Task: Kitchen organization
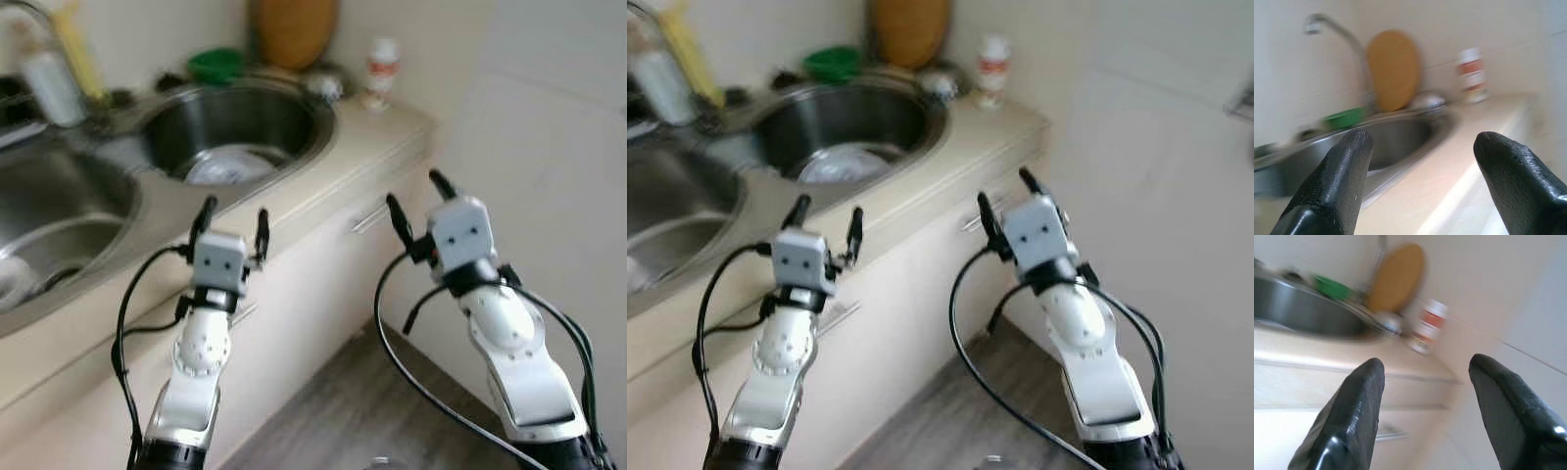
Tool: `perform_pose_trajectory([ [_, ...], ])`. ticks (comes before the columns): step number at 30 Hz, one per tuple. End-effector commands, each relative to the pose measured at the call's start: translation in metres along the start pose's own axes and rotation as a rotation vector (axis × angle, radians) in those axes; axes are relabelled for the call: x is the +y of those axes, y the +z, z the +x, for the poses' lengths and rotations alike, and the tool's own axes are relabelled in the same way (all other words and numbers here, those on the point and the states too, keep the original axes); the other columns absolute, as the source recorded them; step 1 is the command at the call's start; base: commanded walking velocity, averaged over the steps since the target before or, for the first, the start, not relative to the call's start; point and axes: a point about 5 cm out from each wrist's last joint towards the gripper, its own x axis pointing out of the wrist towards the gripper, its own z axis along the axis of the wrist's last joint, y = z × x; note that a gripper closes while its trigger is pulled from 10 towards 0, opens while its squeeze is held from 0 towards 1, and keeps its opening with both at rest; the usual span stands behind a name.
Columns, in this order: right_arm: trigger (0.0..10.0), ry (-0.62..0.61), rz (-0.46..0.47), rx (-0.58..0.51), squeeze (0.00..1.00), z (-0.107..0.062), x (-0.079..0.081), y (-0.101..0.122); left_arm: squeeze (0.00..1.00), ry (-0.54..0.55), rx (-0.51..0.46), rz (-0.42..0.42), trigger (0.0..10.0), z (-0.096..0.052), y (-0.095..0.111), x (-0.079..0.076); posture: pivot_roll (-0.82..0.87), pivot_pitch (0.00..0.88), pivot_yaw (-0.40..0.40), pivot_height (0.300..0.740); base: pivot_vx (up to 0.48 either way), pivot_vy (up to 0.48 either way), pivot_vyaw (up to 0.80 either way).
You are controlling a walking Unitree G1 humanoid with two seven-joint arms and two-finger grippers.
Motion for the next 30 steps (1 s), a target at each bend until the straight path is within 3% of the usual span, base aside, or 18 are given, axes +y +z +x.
perform_pose_trajectory([
  [1,10.0,-0.003,-0.007,-0.028,0.0,0.0017,0.0008,0.0058,0.0,0.001,-0.006,0.014,10.0,0.0001,0.0013,0.0029,-0.19,0.0,0.017,0.74,0.0,0.0,-0.79],
  [22,10.0,-0.049,-0.004,-0.002,0.0,0.0035,-0.0036,0.0005,0.0,-0.006,0.0,0.017,10.0,0.0004,-0.0001,0.0022,-0.19,0.0,0.024,0.74,0.0,0.0,-0.78],
  [30,10.0,-0.053,-0.001,0.005,0.0,0.0036,-0.0029,-0.0015,0.0,-0.008,0.003,0.015,10.0,0.0002,-0.0007,0.0016,-0.19,0.0,0.024,0.74,0.0,-0.48,-0.78],
])
